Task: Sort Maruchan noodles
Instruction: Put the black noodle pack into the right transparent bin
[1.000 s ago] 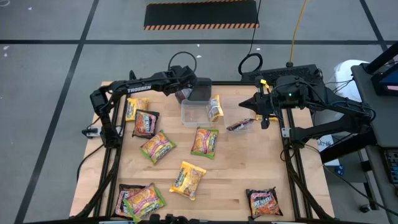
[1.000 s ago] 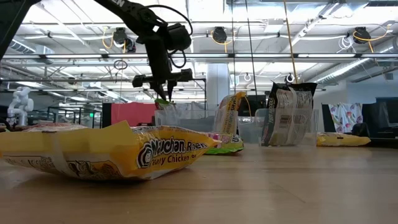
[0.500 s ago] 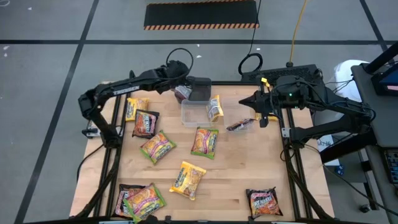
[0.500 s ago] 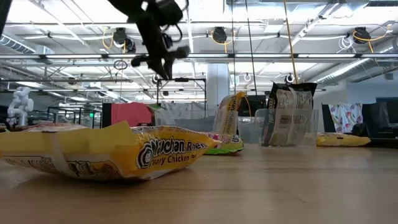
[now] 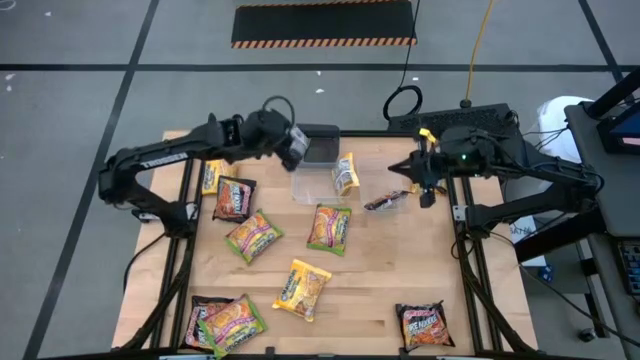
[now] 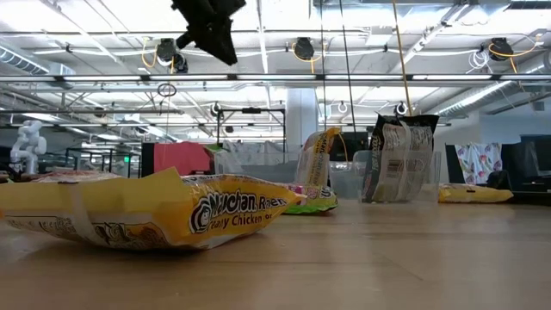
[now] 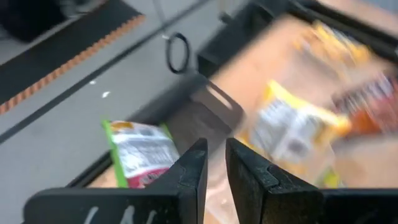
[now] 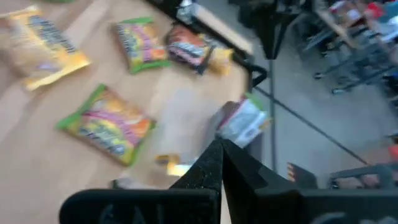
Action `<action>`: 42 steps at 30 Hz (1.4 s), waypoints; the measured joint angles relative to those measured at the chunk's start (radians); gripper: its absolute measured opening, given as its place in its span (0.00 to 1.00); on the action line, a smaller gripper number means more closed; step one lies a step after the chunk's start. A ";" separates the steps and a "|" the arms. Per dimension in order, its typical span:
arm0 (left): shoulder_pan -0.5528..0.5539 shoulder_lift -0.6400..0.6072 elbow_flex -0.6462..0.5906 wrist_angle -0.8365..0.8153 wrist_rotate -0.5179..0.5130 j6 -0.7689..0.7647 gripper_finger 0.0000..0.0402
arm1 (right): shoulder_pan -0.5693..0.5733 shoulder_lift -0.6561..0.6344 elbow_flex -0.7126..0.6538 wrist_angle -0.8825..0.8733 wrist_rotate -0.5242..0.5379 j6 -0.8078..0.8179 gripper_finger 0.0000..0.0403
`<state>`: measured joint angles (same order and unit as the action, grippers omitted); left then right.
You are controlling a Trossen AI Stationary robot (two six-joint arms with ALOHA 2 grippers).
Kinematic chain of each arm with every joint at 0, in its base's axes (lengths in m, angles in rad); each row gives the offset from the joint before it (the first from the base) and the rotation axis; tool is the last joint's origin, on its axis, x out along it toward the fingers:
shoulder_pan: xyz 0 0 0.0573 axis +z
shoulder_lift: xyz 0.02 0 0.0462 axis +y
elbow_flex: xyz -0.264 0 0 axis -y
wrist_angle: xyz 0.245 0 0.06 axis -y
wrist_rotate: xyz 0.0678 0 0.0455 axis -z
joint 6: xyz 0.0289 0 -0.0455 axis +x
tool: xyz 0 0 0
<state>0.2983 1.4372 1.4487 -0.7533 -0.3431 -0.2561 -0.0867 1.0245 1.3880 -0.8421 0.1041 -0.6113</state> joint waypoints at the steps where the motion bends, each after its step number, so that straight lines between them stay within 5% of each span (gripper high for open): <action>1: -0.017 0.000 0.000 -0.022 0.012 0.022 0.16 | 0.013 0.000 0.000 -0.027 -0.001 0.012 0.00; 14: -0.201 0.001 0.000 -0.116 0.041 0.072 0.16 | 0.233 0.074 0.000 -0.480 -0.012 0.477 0.00; 23: -0.242 0.001 0.000 -0.116 0.040 0.071 0.16 | 0.347 0.196 0.000 -0.555 -0.253 0.788 0.00; 42: -0.297 0.001 0.000 -0.119 0.039 0.095 0.16 | 0.518 0.430 0.000 -0.547 -0.345 0.857 0.22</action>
<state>0.0012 1.4384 1.4487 -0.8719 -0.3042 -0.1614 0.4313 1.4546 1.3880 -1.3887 -0.2405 0.2453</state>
